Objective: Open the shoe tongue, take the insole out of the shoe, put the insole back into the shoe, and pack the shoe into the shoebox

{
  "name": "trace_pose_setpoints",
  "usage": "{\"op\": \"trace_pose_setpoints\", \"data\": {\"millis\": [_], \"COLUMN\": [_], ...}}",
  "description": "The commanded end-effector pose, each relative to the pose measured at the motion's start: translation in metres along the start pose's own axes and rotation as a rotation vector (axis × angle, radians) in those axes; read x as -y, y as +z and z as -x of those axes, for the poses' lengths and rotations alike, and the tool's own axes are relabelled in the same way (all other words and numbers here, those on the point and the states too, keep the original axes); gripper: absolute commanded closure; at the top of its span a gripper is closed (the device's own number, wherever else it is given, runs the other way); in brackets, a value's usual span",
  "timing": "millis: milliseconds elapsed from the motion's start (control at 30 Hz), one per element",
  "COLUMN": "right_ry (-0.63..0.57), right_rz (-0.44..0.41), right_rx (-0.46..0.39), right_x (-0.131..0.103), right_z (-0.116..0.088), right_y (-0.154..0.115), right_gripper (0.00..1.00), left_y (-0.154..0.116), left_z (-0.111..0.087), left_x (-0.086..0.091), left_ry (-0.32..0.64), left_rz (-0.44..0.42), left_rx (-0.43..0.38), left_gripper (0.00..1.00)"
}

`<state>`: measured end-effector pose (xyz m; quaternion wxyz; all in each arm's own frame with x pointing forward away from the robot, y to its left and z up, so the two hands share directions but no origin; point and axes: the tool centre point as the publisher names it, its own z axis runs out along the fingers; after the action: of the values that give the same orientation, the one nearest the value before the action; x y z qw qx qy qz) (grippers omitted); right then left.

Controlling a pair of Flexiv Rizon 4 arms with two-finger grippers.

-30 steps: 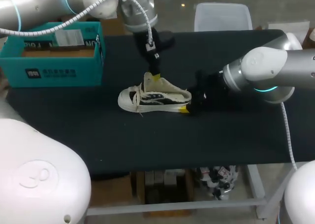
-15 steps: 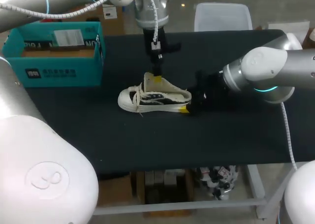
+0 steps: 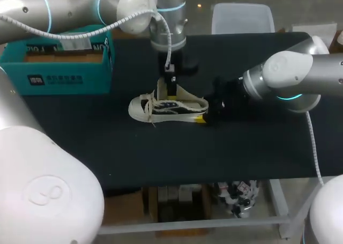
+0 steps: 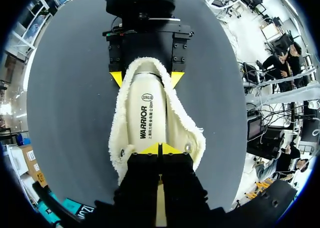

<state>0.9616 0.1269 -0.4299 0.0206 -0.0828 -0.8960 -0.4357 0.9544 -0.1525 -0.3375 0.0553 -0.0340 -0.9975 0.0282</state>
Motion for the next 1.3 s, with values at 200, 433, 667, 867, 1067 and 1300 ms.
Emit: {"op": "trace_pose_setpoints", "data": {"millis": [200,433,667,867,1067,1300], "right_ry": [0.000,0.000,0.000,0.000,0.000,0.000], "right_rz": [0.003,0.003,0.003,0.003,0.003,0.003], "right_rx": [-0.007,-0.007,-0.007,-0.007,-0.007,-0.007], "right_x": [0.006,0.006,0.006,0.006,0.006,0.006], "right_z": [0.002,0.002,0.002,0.002,0.002,0.002], "right_y": [0.000,0.000,0.000,0.000,0.000,0.000], "right_gripper": [1.00,1.00,1.00,1.00,1.00,1.00], "left_y": [0.019,0.027,0.039,0.050,0.061,0.080], "left_z": [0.003,0.004,-0.003,-0.009,-0.015,-0.017], "left_x": [-0.002,0.002,0.007,0.009,0.008,0.008], "left_ry": [0.071,0.132,0.155,0.152,0.138,0.116], "left_rz": [-0.070,-0.056,-0.029,-0.024,-0.020,0.000], "left_rx": [-0.055,-0.122,-0.131,-0.130,-0.102,-0.069], "left_gripper": [1.00,1.00,1.00,1.00,1.00,1.00]}}
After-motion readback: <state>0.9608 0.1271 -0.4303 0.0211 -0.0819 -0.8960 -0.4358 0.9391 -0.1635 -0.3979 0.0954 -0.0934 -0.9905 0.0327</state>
